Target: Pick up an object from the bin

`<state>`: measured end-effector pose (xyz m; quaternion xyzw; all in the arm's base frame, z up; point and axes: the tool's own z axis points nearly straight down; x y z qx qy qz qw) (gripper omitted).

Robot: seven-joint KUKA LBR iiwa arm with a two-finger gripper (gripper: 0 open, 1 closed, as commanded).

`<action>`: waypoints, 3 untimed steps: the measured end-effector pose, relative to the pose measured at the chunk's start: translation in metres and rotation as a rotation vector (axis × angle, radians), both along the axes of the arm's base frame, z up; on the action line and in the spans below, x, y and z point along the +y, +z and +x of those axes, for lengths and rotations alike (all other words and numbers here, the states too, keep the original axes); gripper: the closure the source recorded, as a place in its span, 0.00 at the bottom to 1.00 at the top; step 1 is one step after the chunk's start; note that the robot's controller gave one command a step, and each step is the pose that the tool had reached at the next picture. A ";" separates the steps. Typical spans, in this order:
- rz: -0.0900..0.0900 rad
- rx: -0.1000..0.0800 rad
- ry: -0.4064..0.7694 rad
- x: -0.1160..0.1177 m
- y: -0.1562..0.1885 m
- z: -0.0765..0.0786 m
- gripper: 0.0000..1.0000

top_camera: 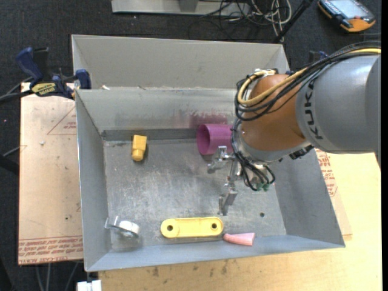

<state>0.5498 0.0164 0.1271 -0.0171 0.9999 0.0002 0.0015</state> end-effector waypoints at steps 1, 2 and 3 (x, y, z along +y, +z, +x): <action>0.004 0.002 -0.094 0.015 0.001 0.047 0.00; -0.001 0.001 -0.146 0.056 0.009 0.013 0.00; 0.006 0.002 0.003 0.064 -0.005 -0.020 0.00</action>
Offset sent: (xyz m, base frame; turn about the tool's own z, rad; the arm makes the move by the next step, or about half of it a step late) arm -0.0605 0.1337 0.0213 0.1624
